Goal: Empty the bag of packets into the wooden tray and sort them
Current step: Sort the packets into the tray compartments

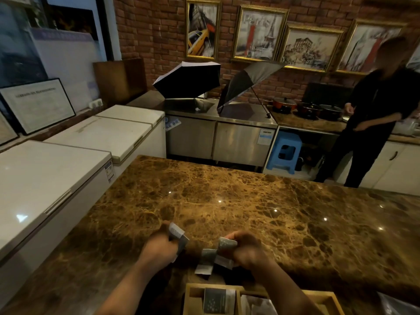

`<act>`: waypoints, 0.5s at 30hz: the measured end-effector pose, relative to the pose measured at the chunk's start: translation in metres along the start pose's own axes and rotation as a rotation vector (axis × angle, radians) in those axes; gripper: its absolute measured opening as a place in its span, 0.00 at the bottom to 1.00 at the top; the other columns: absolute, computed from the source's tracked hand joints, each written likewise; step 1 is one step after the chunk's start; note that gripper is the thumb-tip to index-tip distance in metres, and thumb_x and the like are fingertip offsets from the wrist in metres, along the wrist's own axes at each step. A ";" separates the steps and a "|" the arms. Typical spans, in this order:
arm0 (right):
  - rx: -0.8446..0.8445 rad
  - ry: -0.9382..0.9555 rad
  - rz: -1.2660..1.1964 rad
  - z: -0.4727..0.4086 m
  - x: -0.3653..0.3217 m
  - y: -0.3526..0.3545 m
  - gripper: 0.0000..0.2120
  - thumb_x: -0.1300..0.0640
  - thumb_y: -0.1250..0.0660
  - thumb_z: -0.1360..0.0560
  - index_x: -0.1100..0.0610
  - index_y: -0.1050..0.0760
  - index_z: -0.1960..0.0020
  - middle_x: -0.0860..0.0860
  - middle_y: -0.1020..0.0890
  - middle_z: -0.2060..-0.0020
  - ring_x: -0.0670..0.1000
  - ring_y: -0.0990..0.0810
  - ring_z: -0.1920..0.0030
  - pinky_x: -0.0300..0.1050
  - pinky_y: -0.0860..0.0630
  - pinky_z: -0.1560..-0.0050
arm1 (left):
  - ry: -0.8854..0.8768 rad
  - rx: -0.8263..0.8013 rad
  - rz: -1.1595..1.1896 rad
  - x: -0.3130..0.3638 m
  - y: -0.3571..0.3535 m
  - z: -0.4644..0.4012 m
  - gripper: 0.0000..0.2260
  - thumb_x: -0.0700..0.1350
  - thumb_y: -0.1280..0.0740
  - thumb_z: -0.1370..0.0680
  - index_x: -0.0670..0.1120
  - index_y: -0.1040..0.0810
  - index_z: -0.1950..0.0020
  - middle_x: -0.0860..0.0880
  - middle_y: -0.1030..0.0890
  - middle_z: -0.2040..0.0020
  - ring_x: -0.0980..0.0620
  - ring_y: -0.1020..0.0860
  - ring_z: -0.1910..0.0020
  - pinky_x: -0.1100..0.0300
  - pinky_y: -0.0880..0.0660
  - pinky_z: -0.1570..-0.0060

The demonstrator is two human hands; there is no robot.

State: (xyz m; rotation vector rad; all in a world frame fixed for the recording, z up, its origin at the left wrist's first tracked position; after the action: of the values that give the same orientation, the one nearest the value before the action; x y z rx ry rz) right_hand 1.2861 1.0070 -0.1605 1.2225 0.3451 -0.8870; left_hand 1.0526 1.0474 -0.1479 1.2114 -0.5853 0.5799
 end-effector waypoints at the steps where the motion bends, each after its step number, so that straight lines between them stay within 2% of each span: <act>1: -0.006 0.023 0.033 -0.001 -0.003 -0.002 0.08 0.61 0.28 0.23 0.61 0.18 0.44 0.57 0.16 0.49 0.45 0.22 0.60 0.34 0.23 0.60 | -0.005 0.008 0.028 0.002 0.001 0.001 0.20 0.44 0.40 0.17 0.46 0.37 0.25 0.40 0.27 0.31 0.41 0.25 0.35 0.56 0.29 0.46; 3: 0.003 0.040 0.047 -0.001 -0.011 -0.006 0.09 0.58 0.30 0.21 0.60 0.18 0.43 0.57 0.16 0.48 0.45 0.21 0.59 0.33 0.23 0.59 | -0.023 0.027 0.056 0.006 0.003 0.005 0.18 0.44 0.42 0.16 0.45 0.36 0.26 0.39 0.26 0.32 0.40 0.25 0.35 0.56 0.30 0.44; 5: 0.027 0.035 0.085 0.002 -0.019 -0.006 0.08 0.54 0.29 0.22 0.55 0.16 0.46 0.51 0.15 0.52 0.46 0.19 0.56 0.38 0.21 0.55 | -0.020 0.046 0.083 0.005 0.007 0.010 0.16 0.43 0.41 0.16 0.42 0.34 0.28 0.38 0.23 0.36 0.40 0.24 0.38 0.57 0.31 0.47; 8: 0.117 0.007 0.051 0.003 -0.023 -0.001 0.07 0.51 0.31 0.21 0.52 0.16 0.48 0.48 0.16 0.57 0.44 0.20 0.60 0.37 0.24 0.60 | -0.042 0.068 0.081 0.005 0.012 0.015 0.13 0.41 0.40 0.17 0.39 0.30 0.34 0.43 0.23 0.49 0.40 0.21 0.44 0.57 0.29 0.51; 10: -0.001 0.006 0.041 0.005 -0.027 -0.010 0.08 0.51 0.31 0.21 0.53 0.17 0.46 0.49 0.16 0.54 0.46 0.19 0.58 0.37 0.24 0.58 | -0.026 0.081 0.098 0.001 0.016 0.018 0.13 0.41 0.39 0.17 0.41 0.29 0.33 0.45 0.25 0.51 0.41 0.22 0.47 0.59 0.32 0.52; 12: -0.124 0.064 0.123 0.010 -0.032 -0.022 0.12 0.54 0.30 0.22 0.56 0.19 0.40 0.52 0.16 0.44 0.50 0.19 0.48 0.39 0.23 0.49 | -0.016 0.089 0.112 -0.004 0.018 0.019 0.13 0.40 0.39 0.18 0.42 0.29 0.34 0.45 0.23 0.51 0.43 0.22 0.50 0.56 0.30 0.52; 15: -0.169 0.182 0.234 0.016 -0.040 -0.034 0.18 0.55 0.28 0.25 0.54 0.22 0.35 0.53 0.20 0.40 0.51 0.22 0.41 0.44 0.22 0.41 | 0.007 0.121 0.111 -0.009 0.024 0.022 0.13 0.39 0.38 0.20 0.42 0.27 0.35 0.42 0.21 0.47 0.40 0.22 0.46 0.54 0.26 0.49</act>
State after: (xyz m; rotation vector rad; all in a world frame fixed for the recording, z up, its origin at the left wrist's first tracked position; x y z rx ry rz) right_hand 1.2319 1.0059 -0.1513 1.1619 0.4046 -0.5358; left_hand 1.0278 1.0312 -0.1325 1.2959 -0.6218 0.7214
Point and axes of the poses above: each hand's wrist, its own z-axis away from the middle knuckle, its own y-axis out of the back of the hand, x = y × z, the point moved 6 cm from there along -z, towards the middle knuckle
